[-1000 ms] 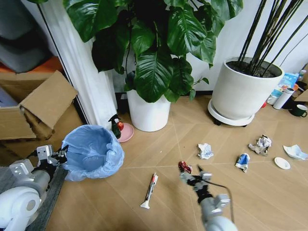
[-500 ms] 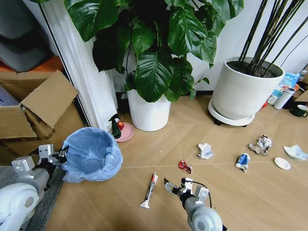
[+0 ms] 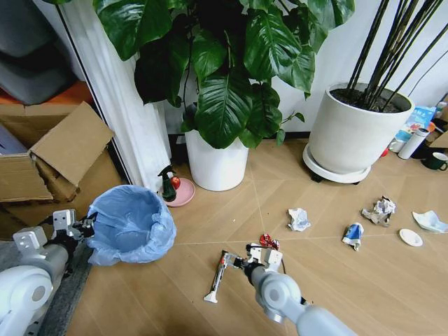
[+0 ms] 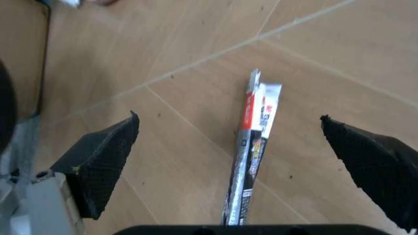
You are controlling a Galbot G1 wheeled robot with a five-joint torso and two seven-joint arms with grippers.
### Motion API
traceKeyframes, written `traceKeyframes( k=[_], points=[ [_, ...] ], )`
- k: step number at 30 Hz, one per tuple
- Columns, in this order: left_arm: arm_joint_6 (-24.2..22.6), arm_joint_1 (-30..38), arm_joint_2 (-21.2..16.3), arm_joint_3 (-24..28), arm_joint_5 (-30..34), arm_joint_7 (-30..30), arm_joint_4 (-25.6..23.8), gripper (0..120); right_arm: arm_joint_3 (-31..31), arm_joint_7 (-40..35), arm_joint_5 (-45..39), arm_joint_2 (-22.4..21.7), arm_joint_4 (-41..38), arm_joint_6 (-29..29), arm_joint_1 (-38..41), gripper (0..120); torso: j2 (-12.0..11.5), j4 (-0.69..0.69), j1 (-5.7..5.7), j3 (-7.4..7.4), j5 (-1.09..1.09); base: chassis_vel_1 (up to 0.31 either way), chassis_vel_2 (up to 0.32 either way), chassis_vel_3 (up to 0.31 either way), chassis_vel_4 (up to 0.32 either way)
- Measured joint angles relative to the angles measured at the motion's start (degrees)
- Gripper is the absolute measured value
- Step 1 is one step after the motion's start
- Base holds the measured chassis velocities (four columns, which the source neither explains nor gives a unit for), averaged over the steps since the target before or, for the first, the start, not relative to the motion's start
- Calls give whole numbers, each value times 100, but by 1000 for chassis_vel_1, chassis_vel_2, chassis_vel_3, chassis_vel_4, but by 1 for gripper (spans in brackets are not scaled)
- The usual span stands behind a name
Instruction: Pick up the trash bin and place the garbage on the floor into it.
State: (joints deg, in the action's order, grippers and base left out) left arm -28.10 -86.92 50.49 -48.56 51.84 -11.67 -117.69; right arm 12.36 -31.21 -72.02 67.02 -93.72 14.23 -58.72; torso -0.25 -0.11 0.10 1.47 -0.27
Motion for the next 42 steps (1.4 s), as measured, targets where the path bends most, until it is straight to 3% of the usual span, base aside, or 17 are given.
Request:
traceKeyframes(
  k=[30,33,41,42],
  points=[
    [-55,36,-87,-27,106,-108,-8,0,132,-308,-67,740,1453,785,640,100,0,-1,0,0,1,0,0,0,0],
    [-56,42,-94,-28,109,-108,1,0,150,-276,34,835,1672,856,718,94,0,-1,0,0,1,0,0,0,0],
    [-56,48,-103,-41,133,-117,4,0,134,-86,365,1150,2422,899,965,60,2,-2,-2,-4,-2,0,0,0,0],
    [-56,48,-103,-41,133,-117,4,0,134,-86,365,1150,2422,899,965,60,2,-2,-2,-4,-2,0,0,0,0]
  ],
)
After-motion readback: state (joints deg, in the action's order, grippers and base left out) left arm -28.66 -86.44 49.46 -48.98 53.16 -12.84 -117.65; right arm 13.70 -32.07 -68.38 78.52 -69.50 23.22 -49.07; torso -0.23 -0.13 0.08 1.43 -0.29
